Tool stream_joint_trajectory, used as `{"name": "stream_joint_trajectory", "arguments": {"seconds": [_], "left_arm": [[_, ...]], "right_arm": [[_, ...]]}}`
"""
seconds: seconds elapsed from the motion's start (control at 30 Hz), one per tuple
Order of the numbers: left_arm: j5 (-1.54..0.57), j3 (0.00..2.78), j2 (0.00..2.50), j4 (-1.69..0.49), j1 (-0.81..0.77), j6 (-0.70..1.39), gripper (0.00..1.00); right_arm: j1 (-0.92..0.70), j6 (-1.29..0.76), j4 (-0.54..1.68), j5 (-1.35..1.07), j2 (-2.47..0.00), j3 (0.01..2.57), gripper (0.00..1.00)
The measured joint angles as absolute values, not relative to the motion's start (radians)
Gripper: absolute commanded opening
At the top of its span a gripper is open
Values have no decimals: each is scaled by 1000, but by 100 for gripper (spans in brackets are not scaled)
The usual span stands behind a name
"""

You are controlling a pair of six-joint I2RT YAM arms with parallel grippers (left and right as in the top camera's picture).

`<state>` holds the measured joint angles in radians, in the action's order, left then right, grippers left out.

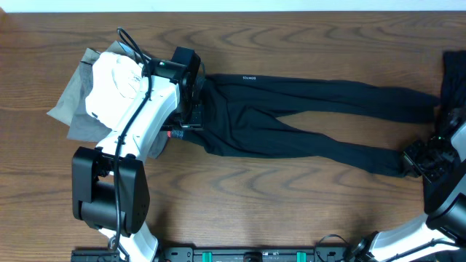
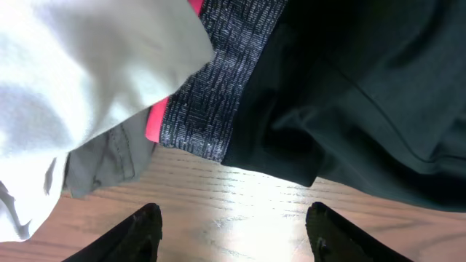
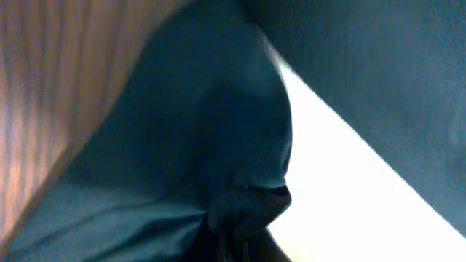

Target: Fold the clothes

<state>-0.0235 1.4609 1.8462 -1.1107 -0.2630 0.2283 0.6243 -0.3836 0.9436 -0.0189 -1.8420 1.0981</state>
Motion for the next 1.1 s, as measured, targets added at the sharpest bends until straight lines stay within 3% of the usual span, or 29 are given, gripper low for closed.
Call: {"name": "stream_joint_trajectory", "arguments": {"seconds": [0.23, 0.47, 0.8, 1.0, 1.03, 1.1], "left_arm": [[-23, 1461, 1846, -1111, -263, 228, 66], [-23, 1461, 1846, -1110, -263, 210, 66], [-24, 1461, 1846, -1099, -263, 208, 66], [-24, 1461, 1846, -1095, -263, 208, 65], [-24, 1460, 1846, -1098, -263, 208, 65], [-24, 1453, 1846, -1100, -263, 208, 66]], "right_arm": [[624, -295, 1181, -61, -1654, 1201, 3], [624, -251, 1193, -59, -1485, 1229, 10], [675, -345, 985, -30, -1615, 1230, 9], [680, -375, 936, -39, -1758, 1229, 16], [680, -377, 935, -53, -1778, 1229, 25], [680, -387, 932, -74, -1800, 1229, 52]]}}
